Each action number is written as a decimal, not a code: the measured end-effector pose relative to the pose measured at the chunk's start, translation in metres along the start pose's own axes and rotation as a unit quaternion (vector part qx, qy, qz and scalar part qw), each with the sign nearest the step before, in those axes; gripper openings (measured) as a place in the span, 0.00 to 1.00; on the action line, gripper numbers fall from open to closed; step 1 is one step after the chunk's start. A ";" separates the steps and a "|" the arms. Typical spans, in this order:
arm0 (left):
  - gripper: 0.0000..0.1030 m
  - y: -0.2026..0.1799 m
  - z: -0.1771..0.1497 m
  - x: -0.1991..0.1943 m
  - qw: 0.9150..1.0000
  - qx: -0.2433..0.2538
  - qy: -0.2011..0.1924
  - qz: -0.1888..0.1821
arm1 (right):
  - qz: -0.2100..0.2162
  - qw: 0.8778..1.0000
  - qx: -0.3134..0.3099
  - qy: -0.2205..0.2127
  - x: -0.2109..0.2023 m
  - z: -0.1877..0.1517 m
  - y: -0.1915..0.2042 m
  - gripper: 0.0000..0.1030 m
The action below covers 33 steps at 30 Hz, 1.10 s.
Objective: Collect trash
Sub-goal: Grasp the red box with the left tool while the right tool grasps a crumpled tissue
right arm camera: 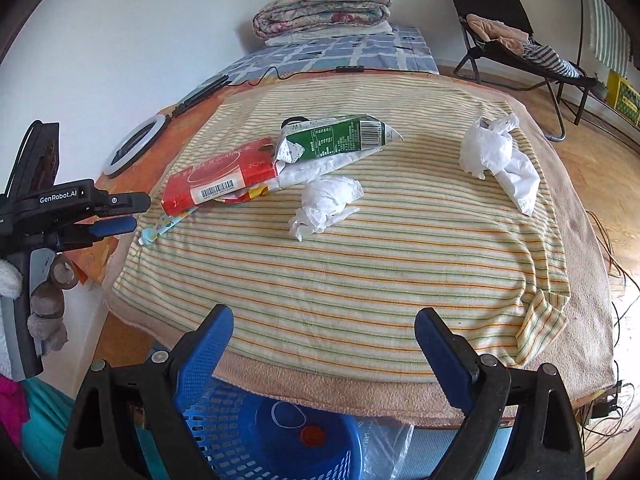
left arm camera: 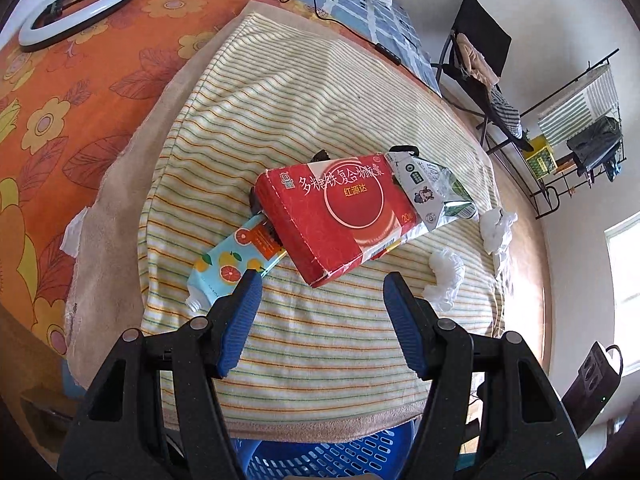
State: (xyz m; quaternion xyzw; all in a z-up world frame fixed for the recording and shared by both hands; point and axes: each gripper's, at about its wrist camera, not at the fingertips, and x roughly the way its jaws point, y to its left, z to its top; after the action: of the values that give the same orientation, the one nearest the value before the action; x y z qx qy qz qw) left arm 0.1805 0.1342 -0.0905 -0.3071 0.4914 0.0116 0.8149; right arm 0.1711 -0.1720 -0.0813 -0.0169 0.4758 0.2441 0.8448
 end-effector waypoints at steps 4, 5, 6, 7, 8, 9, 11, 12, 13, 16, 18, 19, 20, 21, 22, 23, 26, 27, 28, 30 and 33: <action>0.63 0.010 0.012 0.013 1.000 -0.026 0.007 -0.012 | 0.007 1.000 0.003 0.004 0.011 0.012 0.000 0.91; 0.63 0.013 0.014 0.016 0.999 -0.033 0.008 -0.015 | 0.007 1.000 0.002 0.004 0.013 0.014 0.000 0.91; 0.63 0.016 0.015 0.019 0.999 -0.039 0.010 -0.018 | 0.006 1.000 0.001 0.004 0.015 0.016 0.000 0.91; 0.63 0.018 0.017 0.021 0.999 -0.046 0.012 -0.020 | 0.005 1.000 0.000 0.004 0.017 0.018 0.000 0.90; 0.63 0.021 0.018 0.024 0.998 -0.054 0.013 -0.024 | 0.005 1.000 -0.001 0.003 0.019 0.021 0.001 0.90; 0.63 0.023 0.020 0.026 0.998 -0.059 0.014 -0.029 | 0.005 1.000 -0.002 0.003 0.022 0.023 0.001 0.90; 0.63 0.025 0.023 0.031 0.997 -0.068 0.016 -0.037 | 0.007 1.000 0.000 0.004 0.028 0.028 0.000 0.90; 0.63 0.024 0.025 0.033 0.997 -0.070 0.017 -0.040 | 0.008 1.000 0.001 0.005 0.031 0.030 0.000 0.90; 0.63 0.024 0.026 0.034 0.996 -0.070 0.018 -0.044 | 0.009 1.000 0.002 0.006 0.034 0.032 0.000 0.90; 0.63 0.020 0.029 0.039 0.997 -0.066 0.018 -0.046 | 0.005 1.000 0.004 0.007 0.042 0.037 -0.001 0.89; 0.62 0.018 0.029 0.040 0.997 -0.065 0.016 -0.049 | 0.002 1.000 0.004 0.010 0.049 0.041 -0.001 0.88; 0.57 0.017 0.030 0.040 0.997 -0.063 0.014 -0.046 | 0.002 1.000 0.005 0.011 0.052 0.043 -0.002 0.88; 0.53 0.015 0.030 0.039 0.997 -0.058 0.010 -0.042 | 0.002 1.000 0.007 0.013 0.055 0.044 -0.003 0.87; 0.45 0.013 0.031 0.039 0.998 -0.053 0.008 -0.038 | 0.003 1.000 0.009 0.015 0.058 0.046 -0.004 0.86; 0.40 0.010 0.032 0.038 0.998 -0.047 0.005 -0.037 | 0.002 1.000 0.010 0.017 0.061 0.047 -0.005 0.86; 0.40 0.008 0.032 0.036 0.998 -0.041 0.000 -0.036 | 0.002 1.000 0.013 0.019 0.064 0.049 -0.006 0.86; 0.36 -0.002 0.033 0.029 0.999 -0.021 -0.019 -0.033 | 0.006 0.999 0.026 0.024 0.073 0.053 -0.010 0.85; 0.34 -0.006 0.034 0.027 0.999 -0.015 -0.024 -0.035 | 0.007 0.999 0.030 0.025 0.075 0.054 -0.011 0.85; 0.32 -0.010 0.034 0.024 0.999 -0.007 -0.029 -0.036 | 0.008 0.999 0.032 0.026 0.077 0.056 -0.012 0.85; 0.30 -0.019 0.034 0.018 0.999 0.013 -0.042 -0.033 | 0.008 0.999 0.037 0.027 0.081 0.057 -0.014 0.84; 0.26 -0.035 0.029 0.013 0.997 0.048 -0.055 -0.024 | 0.008 0.999 0.042 0.029 0.087 0.060 -0.017 0.82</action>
State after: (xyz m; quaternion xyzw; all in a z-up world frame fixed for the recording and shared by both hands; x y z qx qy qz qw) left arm 0.2215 0.1173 -0.0740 -0.2788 0.4378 -0.0147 0.8547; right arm 0.2630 -0.1370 -0.1224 0.0155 0.5102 0.2298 0.8286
